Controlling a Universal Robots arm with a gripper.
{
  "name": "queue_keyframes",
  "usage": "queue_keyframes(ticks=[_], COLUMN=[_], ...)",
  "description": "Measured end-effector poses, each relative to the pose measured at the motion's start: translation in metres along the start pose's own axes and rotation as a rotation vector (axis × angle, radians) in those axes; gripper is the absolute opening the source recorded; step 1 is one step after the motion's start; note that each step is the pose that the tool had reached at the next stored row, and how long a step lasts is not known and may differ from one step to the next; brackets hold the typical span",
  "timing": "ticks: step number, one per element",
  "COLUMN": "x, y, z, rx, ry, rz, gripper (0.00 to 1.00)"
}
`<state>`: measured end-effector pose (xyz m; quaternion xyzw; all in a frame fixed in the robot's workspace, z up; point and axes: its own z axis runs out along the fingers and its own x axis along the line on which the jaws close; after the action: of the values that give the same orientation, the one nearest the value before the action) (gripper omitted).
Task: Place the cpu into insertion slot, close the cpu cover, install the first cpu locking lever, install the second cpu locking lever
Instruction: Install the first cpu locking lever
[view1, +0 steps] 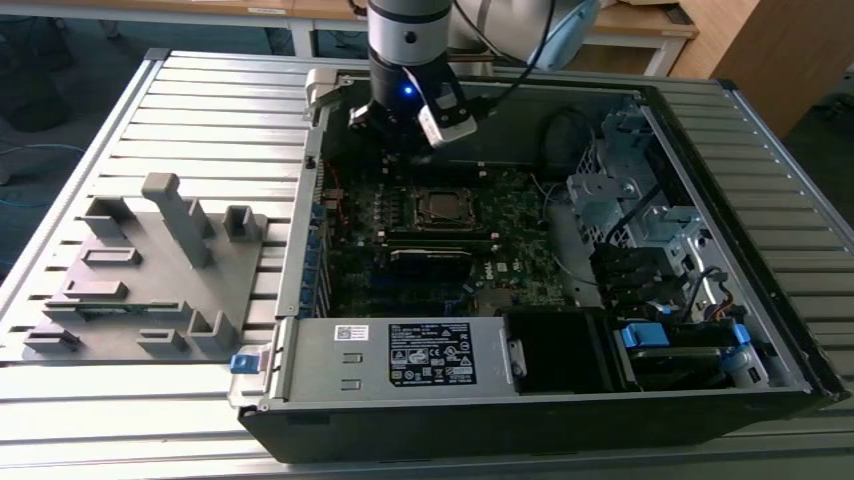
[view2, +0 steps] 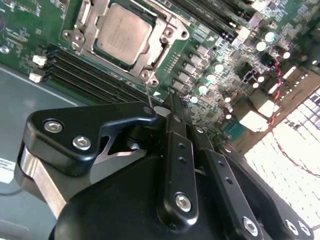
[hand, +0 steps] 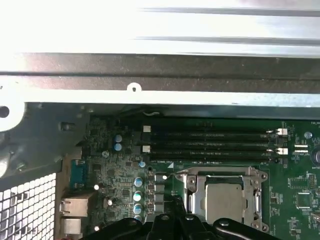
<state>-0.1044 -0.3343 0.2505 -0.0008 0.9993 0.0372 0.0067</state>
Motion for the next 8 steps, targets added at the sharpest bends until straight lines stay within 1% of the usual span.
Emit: queue_keyframes(ticks=[4,7,8], x=[0.0083,0.0129,0.0138], y=[-0.0006,-0.001,-0.0012], z=[-0.0001,-0.0002,-0.0002], rx=[-0.0064,-0.0107,-0.016], ry=[-0.001,-0.0015,-0.0016], rz=[0.0,0.0,0.0], gripper=[0.1,0.1,0.1])
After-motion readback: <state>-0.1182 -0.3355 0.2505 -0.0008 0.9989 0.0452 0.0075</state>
